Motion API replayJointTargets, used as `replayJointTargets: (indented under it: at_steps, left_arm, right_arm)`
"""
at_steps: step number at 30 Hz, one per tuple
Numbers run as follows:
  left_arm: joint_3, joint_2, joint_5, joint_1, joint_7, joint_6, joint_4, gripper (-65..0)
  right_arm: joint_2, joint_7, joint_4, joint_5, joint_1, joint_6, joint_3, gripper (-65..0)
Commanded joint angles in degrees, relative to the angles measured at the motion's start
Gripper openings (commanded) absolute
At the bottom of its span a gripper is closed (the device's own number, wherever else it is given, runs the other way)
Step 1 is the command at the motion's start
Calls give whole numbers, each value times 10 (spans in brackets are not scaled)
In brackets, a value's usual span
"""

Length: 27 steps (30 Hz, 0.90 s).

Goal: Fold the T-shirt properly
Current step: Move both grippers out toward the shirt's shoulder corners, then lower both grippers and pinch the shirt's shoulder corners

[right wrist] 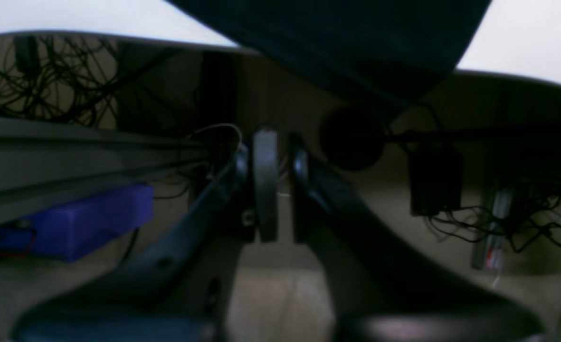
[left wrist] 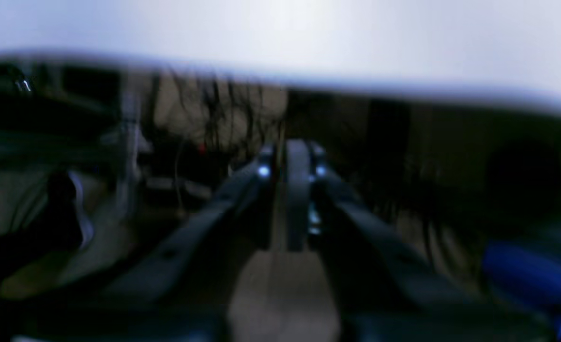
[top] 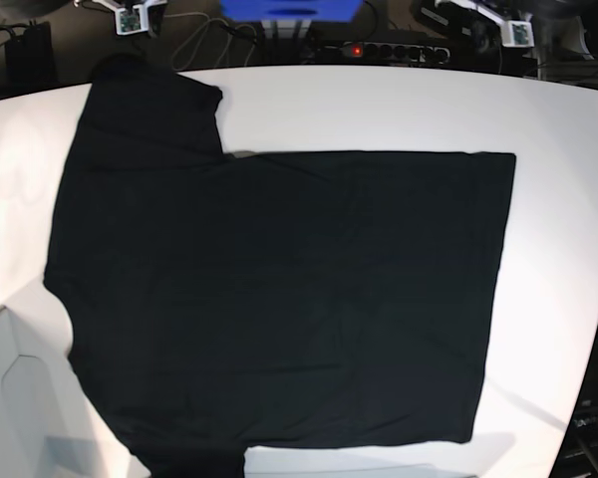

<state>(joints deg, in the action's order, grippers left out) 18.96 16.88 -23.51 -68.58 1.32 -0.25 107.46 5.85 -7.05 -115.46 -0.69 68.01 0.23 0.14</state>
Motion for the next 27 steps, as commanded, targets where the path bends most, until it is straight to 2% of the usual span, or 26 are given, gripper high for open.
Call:
replayJointTargets:
  at_steps: [1, 4, 7, 16, 23, 27]
  left_arm:
    - [19, -4, -1, -12, -11, 0, 15, -493]
    - [55, -23, -2, -3, -11, 0, 41, -371]
    - [80, -35, -2, 37, -8, 0, 52, -331]
    - [104, -41, -3, 153, -7, 2, 42, -265]
    - [104, -39, -3, 298, 108, -1, -48, -266]
    - [101, -39, -3, 352, 133, -1, -83, -266]
  right_arm:
    - [2, 11, -14, 2, 3, 1, 0, -523]
    - [2, 14, -18, 2, -9, 1, 0, -414]
    - [2, 14, -18, 2, -33, 1, 0, -363]
    - [2, 13, -18, 2, -75, 1, 0, -362]
    - [0, 8, -17, 2, -102, 1, 0, -362]
    - [2, 8, -17, 2, -103, 1, 0, -361]
